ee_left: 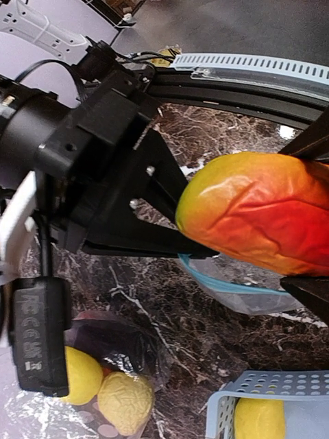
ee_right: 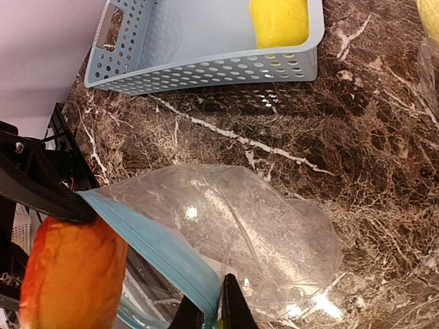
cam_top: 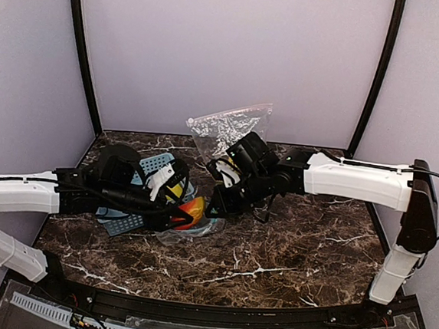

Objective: Place the food in the zip-top bag and seal the zipper
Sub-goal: Place the fake fruit in the zipper food storage bag, then pick up the fake fruit from the bin.

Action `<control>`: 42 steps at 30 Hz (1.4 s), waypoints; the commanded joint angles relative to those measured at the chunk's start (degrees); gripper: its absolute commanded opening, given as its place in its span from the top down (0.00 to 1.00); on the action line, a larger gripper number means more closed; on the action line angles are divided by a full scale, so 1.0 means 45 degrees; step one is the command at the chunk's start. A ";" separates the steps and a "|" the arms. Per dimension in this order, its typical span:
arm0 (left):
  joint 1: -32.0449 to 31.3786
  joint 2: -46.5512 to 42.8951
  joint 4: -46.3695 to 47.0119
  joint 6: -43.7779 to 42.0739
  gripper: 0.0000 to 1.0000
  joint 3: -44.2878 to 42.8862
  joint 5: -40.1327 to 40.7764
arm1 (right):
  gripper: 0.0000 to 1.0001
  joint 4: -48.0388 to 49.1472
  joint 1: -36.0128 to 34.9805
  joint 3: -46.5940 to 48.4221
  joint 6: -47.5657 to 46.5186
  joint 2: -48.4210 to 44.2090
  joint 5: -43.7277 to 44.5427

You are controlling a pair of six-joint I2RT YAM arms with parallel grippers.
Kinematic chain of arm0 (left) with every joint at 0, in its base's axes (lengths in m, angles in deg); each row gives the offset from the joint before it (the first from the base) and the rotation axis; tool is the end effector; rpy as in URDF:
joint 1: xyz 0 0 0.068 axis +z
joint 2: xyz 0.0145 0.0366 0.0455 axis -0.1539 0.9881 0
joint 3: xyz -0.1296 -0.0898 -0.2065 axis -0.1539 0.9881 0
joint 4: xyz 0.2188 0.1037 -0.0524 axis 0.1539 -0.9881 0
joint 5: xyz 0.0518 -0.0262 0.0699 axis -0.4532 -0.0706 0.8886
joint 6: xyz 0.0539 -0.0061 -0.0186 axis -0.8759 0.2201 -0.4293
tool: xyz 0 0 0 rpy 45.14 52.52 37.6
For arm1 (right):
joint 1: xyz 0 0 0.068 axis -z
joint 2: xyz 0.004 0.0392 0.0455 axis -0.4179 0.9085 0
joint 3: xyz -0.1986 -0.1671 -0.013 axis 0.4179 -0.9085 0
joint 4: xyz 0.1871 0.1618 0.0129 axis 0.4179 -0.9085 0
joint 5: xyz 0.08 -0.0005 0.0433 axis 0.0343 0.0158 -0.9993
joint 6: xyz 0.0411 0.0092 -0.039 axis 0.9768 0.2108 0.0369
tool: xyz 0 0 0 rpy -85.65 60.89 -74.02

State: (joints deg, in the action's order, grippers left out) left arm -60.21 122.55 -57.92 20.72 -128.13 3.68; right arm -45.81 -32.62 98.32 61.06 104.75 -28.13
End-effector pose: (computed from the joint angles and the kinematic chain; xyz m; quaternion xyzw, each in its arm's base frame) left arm 0.1535 -0.2108 0.2669 0.4171 0.7270 -0.3514 0.4172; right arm 0.1967 0.3269 0.2582 -0.2529 0.8974 0.3280 0.1521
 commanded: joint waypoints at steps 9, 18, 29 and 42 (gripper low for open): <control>-0.0121 0.0532 -0.2375 -0.0478 0.45 -0.0776 0.0596 | 1.00 -0.0246 0.0082 0.0527 -0.0262 0.0464 -0.0240; -0.0130 0.0633 -0.2248 -0.0335 0.28 -0.0817 0.0588 | 1.00 -0.0251 0.0082 0.0496 -0.0278 0.0454 -0.0261; -0.0117 0.0243 -0.1940 0.0779 0.27 -0.0952 0.1284 | 1.00 -0.0243 0.0076 0.0431 -0.0276 0.0459 -0.0247; 0.1004 -0.0789 -0.3559 0.3653 0.14 -0.2067 0.2104 | 1.00 0.0124 0.0357 -0.0269 -0.0057 -0.0017 0.0083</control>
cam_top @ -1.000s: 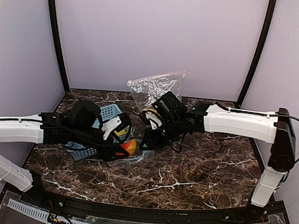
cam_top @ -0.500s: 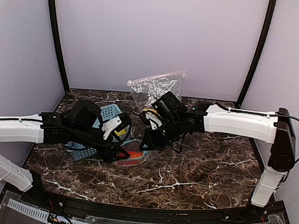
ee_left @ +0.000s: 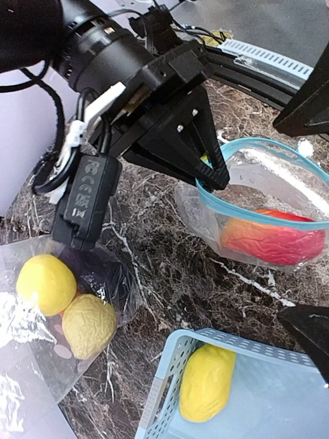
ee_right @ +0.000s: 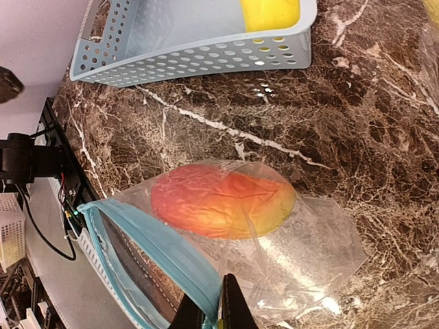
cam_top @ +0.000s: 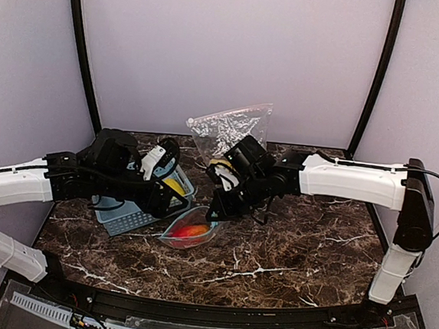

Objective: Place the food in the zip-top bag and seal the zipper
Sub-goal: Pick up the fake fruit from the bin.

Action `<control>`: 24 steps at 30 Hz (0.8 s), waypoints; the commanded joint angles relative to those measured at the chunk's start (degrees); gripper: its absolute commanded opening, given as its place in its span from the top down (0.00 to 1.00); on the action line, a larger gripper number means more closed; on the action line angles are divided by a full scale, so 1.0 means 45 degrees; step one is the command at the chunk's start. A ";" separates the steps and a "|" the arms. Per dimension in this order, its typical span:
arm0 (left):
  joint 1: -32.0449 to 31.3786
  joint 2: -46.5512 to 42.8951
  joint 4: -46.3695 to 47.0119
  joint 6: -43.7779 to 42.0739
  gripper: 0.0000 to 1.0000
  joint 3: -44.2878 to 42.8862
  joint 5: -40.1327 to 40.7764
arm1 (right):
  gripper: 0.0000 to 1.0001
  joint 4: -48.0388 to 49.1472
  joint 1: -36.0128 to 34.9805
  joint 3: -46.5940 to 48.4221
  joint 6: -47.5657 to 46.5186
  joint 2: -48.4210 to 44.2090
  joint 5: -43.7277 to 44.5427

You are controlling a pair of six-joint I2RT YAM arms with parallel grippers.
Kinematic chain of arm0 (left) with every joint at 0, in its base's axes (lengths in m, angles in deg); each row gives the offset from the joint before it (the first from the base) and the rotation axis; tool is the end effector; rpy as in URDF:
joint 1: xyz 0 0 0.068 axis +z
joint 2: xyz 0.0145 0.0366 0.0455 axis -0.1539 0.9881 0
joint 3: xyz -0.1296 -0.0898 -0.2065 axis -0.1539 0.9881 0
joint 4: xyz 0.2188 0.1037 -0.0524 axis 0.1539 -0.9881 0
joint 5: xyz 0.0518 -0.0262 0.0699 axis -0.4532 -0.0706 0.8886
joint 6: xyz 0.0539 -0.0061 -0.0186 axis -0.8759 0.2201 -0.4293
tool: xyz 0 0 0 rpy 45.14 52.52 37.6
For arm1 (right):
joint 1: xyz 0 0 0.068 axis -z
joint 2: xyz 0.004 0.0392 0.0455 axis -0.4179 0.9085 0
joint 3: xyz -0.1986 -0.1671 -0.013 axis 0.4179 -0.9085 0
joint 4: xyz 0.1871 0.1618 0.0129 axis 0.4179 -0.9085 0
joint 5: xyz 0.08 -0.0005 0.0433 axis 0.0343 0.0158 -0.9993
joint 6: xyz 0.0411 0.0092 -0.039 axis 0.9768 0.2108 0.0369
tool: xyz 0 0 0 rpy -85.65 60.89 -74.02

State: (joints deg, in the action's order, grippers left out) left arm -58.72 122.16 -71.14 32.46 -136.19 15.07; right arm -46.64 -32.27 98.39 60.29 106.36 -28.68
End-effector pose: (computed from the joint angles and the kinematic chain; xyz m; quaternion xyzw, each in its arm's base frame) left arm 0.1632 -0.1996 0.2921 0.2875 0.8153 -0.3014 0.4022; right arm 0.1998 0.3282 0.2475 -0.2565 0.9027 0.3169 0.1375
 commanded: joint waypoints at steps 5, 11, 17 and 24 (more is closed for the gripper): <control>0.3018 -0.0499 -0.1341 0.2029 0.13 -0.0247 -0.0951 | 1.00 0.0462 0.0317 -0.0361 0.0160 -0.0531 0.0337; 0.4795 0.0447 -0.1110 0.2391 0.13 -0.0186 -0.1702 | 1.00 0.0897 0.0336 -0.0865 0.0513 -0.0728 0.0443; 0.5784 0.1819 0.0553 0.3379 0.13 0.0367 -0.2119 | 1.00 0.1019 0.0336 -0.0834 0.0616 -0.0845 0.0663; 0.6027 0.2877 0.4340 0.5589 0.14 0.1773 -0.2032 | 1.00 0.1241 0.0339 -0.1082 0.0698 -0.1005 0.0670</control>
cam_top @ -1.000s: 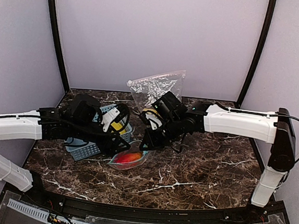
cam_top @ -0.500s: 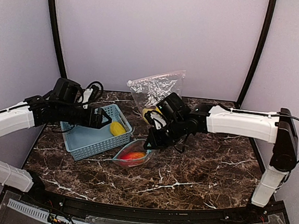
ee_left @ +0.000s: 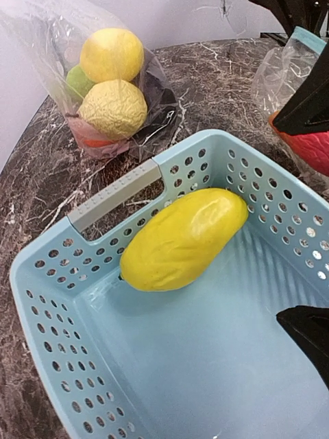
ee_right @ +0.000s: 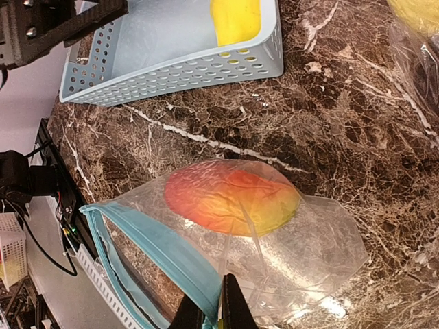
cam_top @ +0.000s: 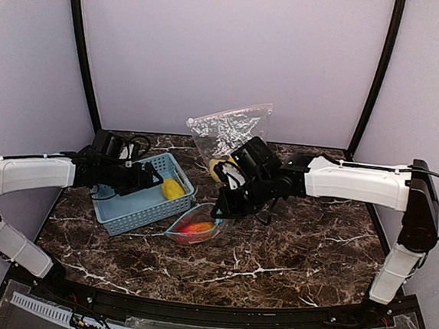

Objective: Place the food in the zip-top bag and seal the zipper
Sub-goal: Pick up the fake fruit from the bin.

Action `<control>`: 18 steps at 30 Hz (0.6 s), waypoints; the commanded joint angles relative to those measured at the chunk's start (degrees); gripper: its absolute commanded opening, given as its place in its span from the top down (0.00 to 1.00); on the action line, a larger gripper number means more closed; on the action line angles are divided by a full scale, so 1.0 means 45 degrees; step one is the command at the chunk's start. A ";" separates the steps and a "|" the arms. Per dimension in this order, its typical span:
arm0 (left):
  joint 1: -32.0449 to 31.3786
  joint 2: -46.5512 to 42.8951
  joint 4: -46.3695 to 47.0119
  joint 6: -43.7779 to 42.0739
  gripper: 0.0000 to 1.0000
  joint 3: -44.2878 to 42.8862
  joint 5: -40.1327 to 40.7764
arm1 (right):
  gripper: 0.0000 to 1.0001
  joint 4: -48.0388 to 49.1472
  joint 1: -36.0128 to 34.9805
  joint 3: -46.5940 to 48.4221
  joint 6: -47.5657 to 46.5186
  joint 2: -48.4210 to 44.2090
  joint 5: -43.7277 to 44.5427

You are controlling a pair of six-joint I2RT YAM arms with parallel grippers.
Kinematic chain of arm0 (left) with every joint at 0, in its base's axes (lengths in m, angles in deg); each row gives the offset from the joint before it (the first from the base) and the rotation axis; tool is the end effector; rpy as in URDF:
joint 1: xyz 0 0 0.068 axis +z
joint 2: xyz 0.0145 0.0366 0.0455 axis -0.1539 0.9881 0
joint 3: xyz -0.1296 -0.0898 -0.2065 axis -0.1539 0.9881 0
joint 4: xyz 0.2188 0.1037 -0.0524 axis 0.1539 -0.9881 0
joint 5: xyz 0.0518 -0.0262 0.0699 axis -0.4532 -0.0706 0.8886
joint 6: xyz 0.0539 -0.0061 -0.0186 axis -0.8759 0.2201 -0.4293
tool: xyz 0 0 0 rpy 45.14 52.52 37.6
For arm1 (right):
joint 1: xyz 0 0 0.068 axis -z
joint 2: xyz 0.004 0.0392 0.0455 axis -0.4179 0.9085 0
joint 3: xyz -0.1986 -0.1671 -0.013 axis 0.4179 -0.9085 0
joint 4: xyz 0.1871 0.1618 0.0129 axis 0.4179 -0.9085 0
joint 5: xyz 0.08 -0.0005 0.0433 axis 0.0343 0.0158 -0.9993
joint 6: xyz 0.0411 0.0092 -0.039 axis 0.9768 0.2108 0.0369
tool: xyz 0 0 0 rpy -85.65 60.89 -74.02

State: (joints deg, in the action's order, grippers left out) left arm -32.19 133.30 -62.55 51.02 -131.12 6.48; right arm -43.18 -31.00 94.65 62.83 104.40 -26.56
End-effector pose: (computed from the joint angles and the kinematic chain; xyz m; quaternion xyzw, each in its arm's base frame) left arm 0.2595 -0.1227 0.2283 -0.0190 0.8912 -0.3042 0.3358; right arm 0.2047 0.3177 0.2437 -0.2217 0.9091 0.3157 0.1569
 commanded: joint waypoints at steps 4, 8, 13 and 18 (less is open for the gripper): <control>0.0145 0.1243 0.3672 0.2087 0.15 0.0788 -0.0441 | 1.00 0.0590 0.0054 -0.0493 0.0149 -0.0732 0.0250; 0.0182 0.2013 0.4462 0.2589 0.16 0.0734 -0.0695 | 1.00 0.0731 0.0054 -0.0663 0.0214 -0.0805 0.0302; 0.0212 0.3112 0.5618 0.3451 0.16 0.0820 -0.0891 | 1.00 0.0880 0.0059 -0.0677 0.0247 -0.0783 0.0261; 0.0218 0.3796 0.6941 0.4109 0.19 0.1101 -0.1209 | 1.00 0.0914 0.0072 -0.0718 0.0224 -0.0790 0.0258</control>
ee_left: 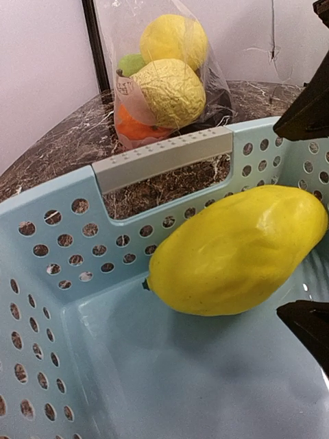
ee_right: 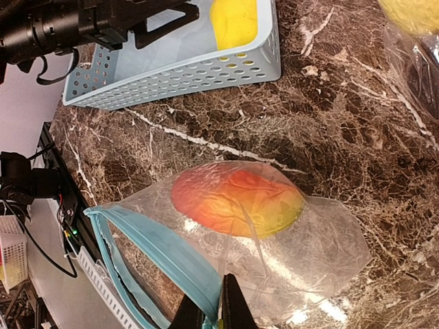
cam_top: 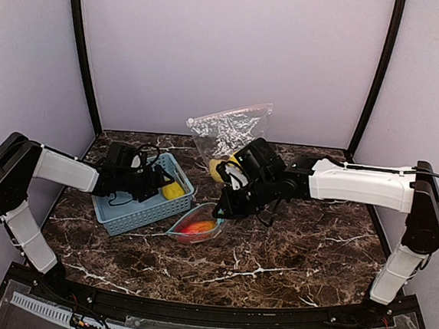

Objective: Place the food in the zip-top bag and seal the zipper
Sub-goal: Pick up the fake fruit from the bin.

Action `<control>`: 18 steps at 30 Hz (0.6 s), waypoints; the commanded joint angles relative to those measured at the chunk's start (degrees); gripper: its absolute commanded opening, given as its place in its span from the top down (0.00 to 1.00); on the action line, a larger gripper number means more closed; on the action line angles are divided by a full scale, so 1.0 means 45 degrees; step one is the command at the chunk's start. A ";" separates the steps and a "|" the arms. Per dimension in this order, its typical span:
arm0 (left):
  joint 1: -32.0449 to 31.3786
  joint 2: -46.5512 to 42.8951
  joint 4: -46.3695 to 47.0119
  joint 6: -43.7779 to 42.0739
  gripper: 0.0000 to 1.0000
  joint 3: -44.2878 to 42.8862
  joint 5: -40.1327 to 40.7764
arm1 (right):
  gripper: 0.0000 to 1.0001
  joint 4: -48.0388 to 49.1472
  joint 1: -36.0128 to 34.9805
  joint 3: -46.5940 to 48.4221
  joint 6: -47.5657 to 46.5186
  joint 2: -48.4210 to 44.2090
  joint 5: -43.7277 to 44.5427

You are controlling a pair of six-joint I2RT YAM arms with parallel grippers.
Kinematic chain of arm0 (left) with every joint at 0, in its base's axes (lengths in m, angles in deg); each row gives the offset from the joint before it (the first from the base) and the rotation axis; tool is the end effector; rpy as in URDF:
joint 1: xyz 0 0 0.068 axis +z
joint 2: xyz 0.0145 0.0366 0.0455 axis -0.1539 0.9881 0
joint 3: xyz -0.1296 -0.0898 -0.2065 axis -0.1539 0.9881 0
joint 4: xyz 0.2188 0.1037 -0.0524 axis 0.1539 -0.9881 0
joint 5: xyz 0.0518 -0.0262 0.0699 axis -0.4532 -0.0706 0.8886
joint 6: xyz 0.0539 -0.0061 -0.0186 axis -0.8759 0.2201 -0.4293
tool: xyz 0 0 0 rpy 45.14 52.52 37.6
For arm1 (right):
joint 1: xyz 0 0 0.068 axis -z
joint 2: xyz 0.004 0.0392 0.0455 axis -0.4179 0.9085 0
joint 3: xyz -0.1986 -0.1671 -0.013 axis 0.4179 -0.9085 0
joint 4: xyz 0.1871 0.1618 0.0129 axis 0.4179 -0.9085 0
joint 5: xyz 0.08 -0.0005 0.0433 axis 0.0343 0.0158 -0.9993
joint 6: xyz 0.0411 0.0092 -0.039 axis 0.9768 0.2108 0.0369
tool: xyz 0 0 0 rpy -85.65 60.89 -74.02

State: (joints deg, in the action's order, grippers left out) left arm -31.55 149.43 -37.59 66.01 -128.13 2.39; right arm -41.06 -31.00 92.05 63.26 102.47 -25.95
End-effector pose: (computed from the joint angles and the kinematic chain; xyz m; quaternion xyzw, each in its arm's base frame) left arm 0.2997 -0.1391 0.1714 -0.1117 0.8581 -0.3910 0.3136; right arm 0.2015 0.3122 0.2442 -0.2172 0.9064 0.3209 0.1681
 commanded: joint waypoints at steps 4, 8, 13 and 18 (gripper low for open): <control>0.0068 0.0612 0.2054 0.1262 0.19 0.0755 -0.0331 | 1.00 0.0574 0.0075 -0.0150 0.0117 -0.0243 -0.0001; 0.0032 0.1448 0.2914 0.2055 0.19 0.0780 -0.0620 | 1.00 0.0642 0.0074 -0.0092 0.0091 -0.0187 -0.0072; -0.0102 0.2033 0.3321 0.2413 0.19 0.0793 -0.0297 | 1.00 0.0647 0.0079 -0.0193 0.0086 -0.0341 0.0046; -0.0130 0.2295 0.3818 0.2580 0.24 0.0890 -0.0169 | 1.00 0.0641 0.0117 -0.0257 0.0078 -0.0383 0.0056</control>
State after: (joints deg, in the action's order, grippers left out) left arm -31.84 158.77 -22.23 76.37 -125.40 0.75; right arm -39.51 -30.91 91.53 63.26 102.30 -25.97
